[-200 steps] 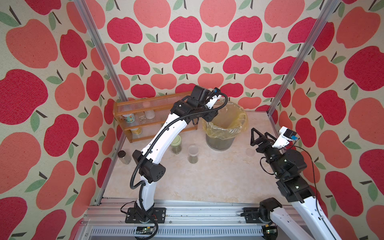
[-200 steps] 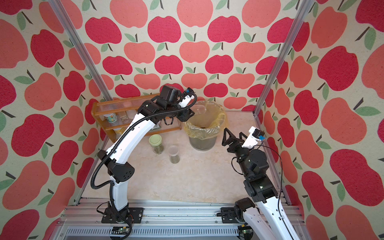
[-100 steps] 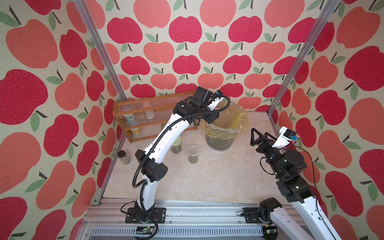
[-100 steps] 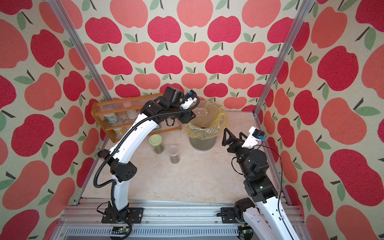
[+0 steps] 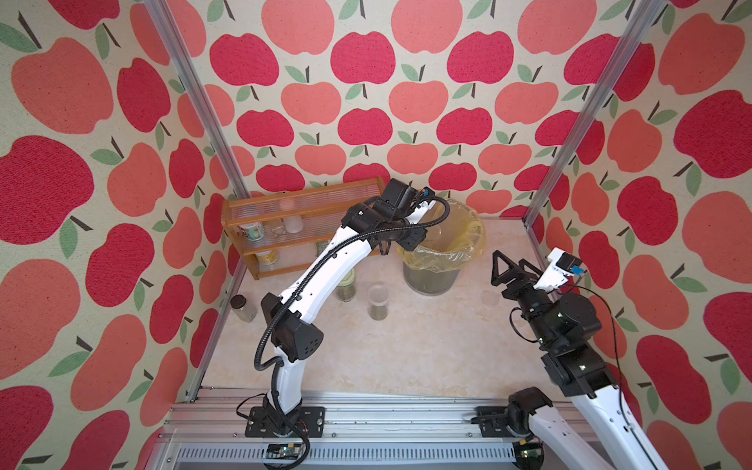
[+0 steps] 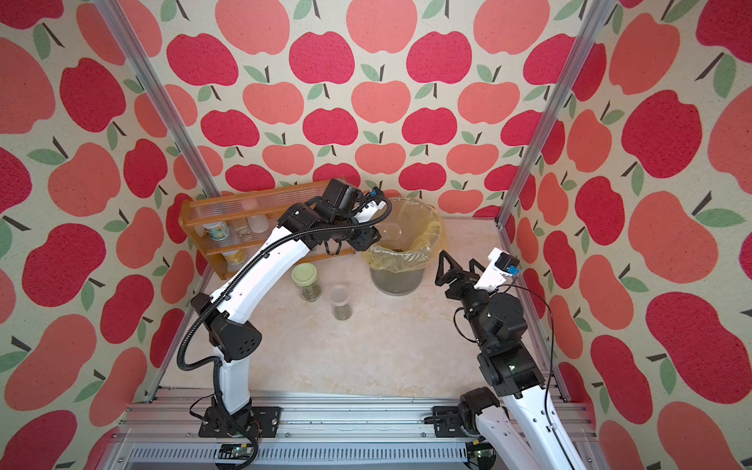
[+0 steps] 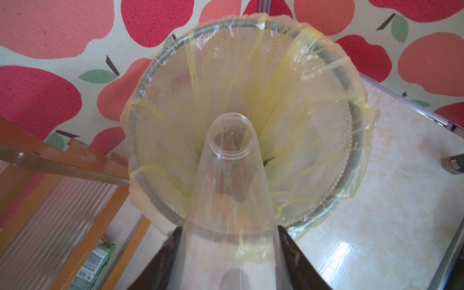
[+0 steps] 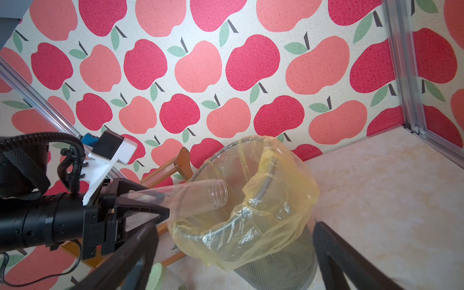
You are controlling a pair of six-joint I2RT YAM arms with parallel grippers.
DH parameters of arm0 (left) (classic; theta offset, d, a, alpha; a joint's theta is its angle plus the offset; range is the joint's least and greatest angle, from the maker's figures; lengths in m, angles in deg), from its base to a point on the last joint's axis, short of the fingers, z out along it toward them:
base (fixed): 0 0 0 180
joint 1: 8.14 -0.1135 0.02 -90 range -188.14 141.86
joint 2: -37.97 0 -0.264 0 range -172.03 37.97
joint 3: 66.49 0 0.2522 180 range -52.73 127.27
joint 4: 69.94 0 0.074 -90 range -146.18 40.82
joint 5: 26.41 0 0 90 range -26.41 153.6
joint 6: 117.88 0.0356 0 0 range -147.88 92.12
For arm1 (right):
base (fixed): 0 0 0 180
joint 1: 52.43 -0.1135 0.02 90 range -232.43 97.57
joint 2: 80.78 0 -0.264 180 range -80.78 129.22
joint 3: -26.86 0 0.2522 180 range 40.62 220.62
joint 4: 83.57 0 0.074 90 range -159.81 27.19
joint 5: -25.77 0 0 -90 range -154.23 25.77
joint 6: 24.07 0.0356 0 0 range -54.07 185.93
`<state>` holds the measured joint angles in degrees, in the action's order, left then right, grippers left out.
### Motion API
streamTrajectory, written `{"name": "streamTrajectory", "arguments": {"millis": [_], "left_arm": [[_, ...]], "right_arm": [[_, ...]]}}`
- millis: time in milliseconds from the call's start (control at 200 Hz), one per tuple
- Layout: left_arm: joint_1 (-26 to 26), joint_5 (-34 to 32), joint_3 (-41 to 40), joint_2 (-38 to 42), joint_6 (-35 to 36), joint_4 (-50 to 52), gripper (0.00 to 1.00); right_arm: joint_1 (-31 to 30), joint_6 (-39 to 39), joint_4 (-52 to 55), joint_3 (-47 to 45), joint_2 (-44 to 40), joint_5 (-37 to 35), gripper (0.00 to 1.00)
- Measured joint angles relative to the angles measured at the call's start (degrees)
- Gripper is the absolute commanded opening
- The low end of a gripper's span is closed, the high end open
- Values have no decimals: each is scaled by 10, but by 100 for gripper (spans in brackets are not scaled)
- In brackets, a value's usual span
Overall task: Empty moldy mung beans from jars
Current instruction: Pour the moldy mung beans from the jar into the trash bin.
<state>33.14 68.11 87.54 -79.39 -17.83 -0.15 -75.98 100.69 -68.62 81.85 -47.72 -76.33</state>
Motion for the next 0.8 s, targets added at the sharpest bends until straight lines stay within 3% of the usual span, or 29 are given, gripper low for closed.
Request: {"name": "streamTrajectory", "arguments": {"millis": [95, 165, 235, 360, 465, 535, 685, 740, 795], "left_arm": [[-2, -1, 108, -42, 3, 5, 37], [-2, -6, 124, -42, 2, 5, 38], [3, -11, 67, -9, 2, -11, 39], [17, -20, -126, 78, 1, -66, 40], [21, -16, -164, 94, 0, -70, 40], [12, -5, -83, 59, 0, -39, 39], [-23, 14, 231, -80, -1, 6, 36], [-28, 10, 264, -92, -2, 31, 36], [-22, 2, 240, -81, -2, 48, 37]], "right_arm": [[0, 0, 0, 0, -3, 2, 99], [0, 2, 3, 0, -9, 1, 99], [0, 2, 9, 0, -18, 0, 99], [0, 2, 11, 0, -29, -2, 99], [1, 2, 11, 0, -24, -3, 99], [1, 2, 11, 0, -15, -2, 99], [1, 2, 6, 0, 9, 3, 99], [1, 2, 6, 0, 12, 4, 99], [1, 2, 6, 0, 12, 4, 99]]}}
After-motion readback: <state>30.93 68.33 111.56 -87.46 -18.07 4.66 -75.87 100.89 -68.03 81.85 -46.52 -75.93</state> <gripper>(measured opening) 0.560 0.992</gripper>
